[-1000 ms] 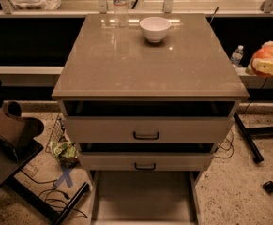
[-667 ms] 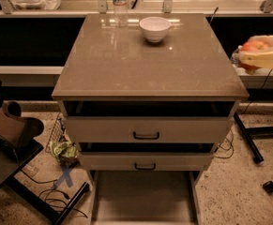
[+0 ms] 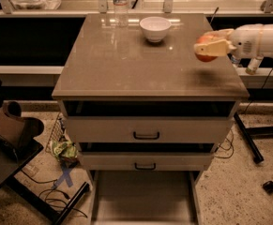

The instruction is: Pick apple from bottom drawer and place on counter

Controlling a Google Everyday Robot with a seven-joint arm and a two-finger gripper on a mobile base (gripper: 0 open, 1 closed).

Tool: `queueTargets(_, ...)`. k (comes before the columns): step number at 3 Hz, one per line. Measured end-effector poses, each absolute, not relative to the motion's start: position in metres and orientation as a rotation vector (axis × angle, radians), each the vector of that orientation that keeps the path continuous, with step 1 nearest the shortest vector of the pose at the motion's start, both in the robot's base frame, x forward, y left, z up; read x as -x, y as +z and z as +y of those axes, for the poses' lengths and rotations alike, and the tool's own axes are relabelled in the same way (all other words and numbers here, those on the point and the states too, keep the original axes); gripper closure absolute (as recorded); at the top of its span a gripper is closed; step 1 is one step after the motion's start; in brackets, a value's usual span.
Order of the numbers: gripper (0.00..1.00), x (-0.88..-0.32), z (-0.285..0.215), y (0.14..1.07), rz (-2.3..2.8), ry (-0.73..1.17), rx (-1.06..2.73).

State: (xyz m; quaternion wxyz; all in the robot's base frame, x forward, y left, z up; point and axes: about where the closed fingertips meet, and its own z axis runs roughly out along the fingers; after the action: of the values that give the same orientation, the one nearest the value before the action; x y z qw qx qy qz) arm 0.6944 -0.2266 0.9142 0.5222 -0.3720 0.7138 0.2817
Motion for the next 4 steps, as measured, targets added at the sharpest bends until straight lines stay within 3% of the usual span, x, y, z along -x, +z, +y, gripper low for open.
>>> queueTargets(3,1.0,-0.7,-0.121,0.85,1.769,0.751,0.979)
queueTargets(4,0.82,-0.699,-0.117,0.847,1.776,0.759,0.981)
